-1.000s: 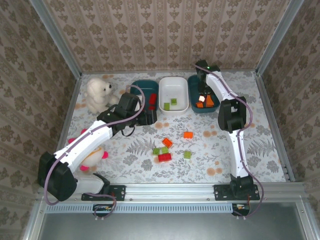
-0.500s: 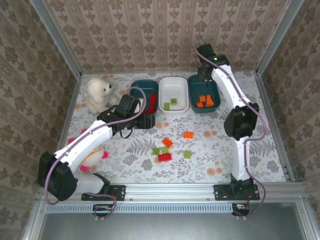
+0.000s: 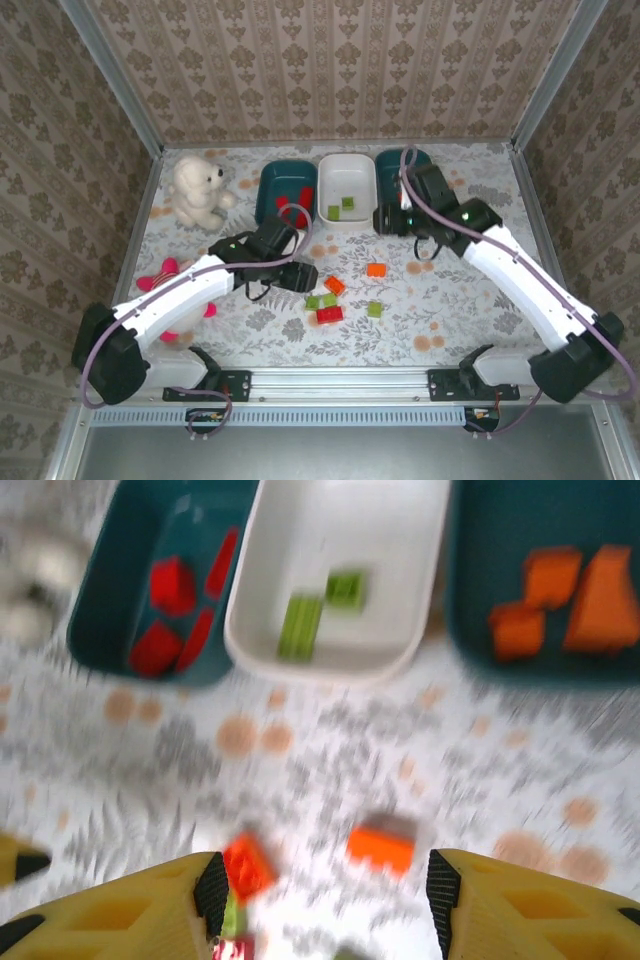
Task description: Sort the legos into containers by color
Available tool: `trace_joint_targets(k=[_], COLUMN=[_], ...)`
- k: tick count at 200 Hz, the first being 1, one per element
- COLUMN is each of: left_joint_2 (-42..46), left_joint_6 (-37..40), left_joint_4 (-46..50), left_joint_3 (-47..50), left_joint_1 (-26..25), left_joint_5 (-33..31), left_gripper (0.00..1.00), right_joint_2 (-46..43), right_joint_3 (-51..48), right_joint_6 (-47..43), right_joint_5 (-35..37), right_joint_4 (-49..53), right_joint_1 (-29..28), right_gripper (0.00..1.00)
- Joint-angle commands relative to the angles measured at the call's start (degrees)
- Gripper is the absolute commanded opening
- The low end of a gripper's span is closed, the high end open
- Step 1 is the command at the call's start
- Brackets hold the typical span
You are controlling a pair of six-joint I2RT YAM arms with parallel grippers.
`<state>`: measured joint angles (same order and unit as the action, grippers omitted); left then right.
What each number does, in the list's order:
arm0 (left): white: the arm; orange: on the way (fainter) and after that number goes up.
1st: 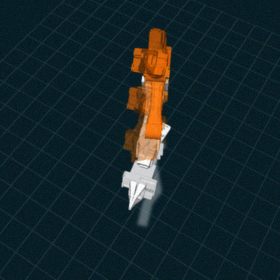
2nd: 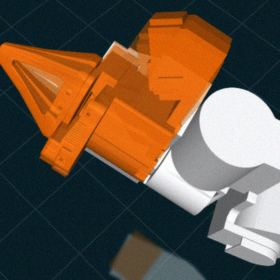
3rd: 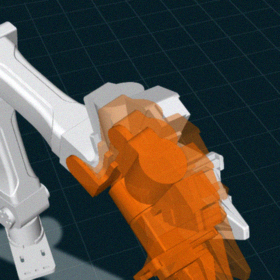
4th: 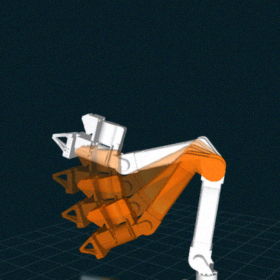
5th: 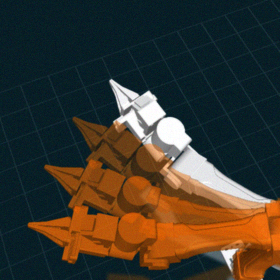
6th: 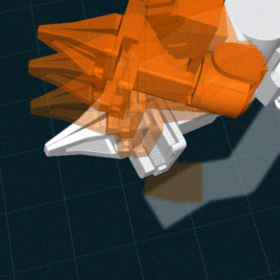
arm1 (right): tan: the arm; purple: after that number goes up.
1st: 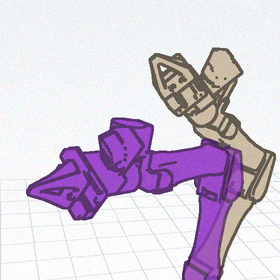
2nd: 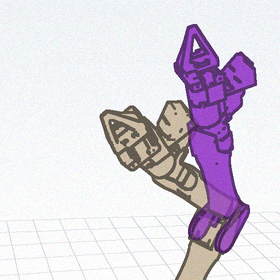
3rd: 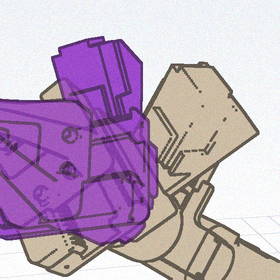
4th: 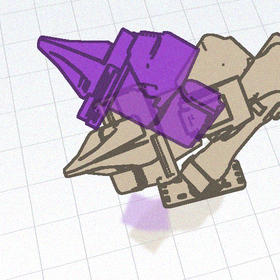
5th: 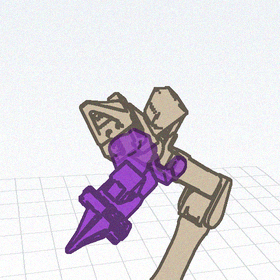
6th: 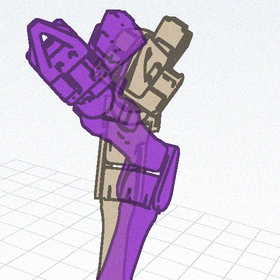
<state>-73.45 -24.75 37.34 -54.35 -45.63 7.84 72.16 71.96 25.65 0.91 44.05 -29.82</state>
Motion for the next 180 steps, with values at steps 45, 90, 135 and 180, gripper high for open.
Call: trace_joint_targets(k=[45,90,135,180], left_joint_2=[-16.53,-31.00,-41.22,-47.74], left_joint_6=[12.67,12.02,0.95,-4.64], left_joint_4=[-0.52,4.68,9.62,17.03], left_joint_3=[-13.04,-25.76,-34.26,-41.17], left_joint_1=[-14.78,-19.87,-22.17,-22.75], left_joint_5=[1.47,1.61,-0.74,-2.80], left_gripper=[0.72,0.75,0.76,0.76], right_joint_2=[-21.96,-28.57,-31.85,-33.61], right_joint_3=[-17.57,-11.92,-7.21,-6.67], right_joint_6=[14.57,14.76,16.14,16.22], right_joint_5=[-3.15,3.86,7.88,7.79], right_joint_4=[4.45,15.43,20.99,23.94], right_joint_1=[-2.53,-2.32,-2.26,-2.25], right_gripper=[0.62,0.65,0.66,0.66])
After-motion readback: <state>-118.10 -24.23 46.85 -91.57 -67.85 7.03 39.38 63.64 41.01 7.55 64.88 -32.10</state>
